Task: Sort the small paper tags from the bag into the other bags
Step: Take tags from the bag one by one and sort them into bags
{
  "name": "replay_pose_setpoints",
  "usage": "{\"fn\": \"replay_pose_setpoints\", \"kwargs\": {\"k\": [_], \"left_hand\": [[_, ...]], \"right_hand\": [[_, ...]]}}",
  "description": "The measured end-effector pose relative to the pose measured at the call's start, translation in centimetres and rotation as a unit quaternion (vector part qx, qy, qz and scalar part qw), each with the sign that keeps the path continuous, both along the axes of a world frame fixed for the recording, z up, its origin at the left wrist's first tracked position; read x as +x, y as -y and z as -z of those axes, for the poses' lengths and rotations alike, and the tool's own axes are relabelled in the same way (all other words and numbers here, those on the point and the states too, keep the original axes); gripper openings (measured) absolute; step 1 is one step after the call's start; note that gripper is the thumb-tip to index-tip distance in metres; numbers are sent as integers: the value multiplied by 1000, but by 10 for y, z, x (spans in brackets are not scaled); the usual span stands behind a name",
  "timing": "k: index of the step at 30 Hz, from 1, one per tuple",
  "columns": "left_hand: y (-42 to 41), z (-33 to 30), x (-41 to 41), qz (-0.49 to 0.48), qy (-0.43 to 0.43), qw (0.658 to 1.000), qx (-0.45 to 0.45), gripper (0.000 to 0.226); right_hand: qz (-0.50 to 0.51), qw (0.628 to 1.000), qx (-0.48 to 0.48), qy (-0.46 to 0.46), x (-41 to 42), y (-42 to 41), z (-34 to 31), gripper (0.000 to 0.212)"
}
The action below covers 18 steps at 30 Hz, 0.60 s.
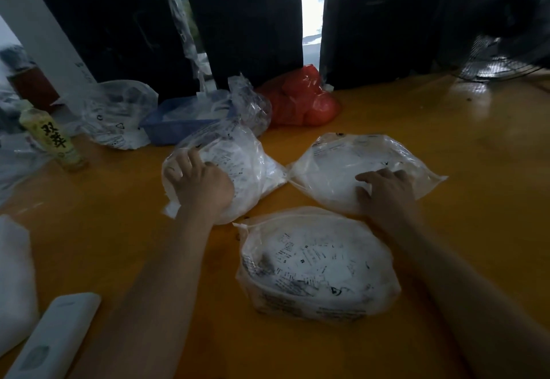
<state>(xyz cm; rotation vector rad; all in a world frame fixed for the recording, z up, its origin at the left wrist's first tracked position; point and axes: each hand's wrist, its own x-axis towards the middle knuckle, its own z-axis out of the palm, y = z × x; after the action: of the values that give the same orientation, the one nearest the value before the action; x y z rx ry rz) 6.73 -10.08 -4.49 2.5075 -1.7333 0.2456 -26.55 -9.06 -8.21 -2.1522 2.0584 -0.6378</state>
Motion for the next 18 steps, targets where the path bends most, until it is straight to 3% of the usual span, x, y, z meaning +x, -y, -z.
{"fn": "replay_pose_setpoints", "kwargs": {"k": [4,9,11,15,18], "left_hand": [[7,-2,5,-21,-22,999,10,49],[-4,-11,1,-32,-19,999,-20,46],[-16,-16,-7,-18,-9,997,-71,42],[-46,-15,-39,116,-62,958,-254,34],[-68,-7,-68,242,-160,913,-287,33]], "right_hand": [[-22,998,46,-46,3,3,10,48],[-23,999,-22,-38,4,5,10,24],[-5,999,-51,-12,6,3,7,21],[41,994,-95,40,7,-4,-5,21],[17,990,-119,79,7,-10,-14,18]]}}
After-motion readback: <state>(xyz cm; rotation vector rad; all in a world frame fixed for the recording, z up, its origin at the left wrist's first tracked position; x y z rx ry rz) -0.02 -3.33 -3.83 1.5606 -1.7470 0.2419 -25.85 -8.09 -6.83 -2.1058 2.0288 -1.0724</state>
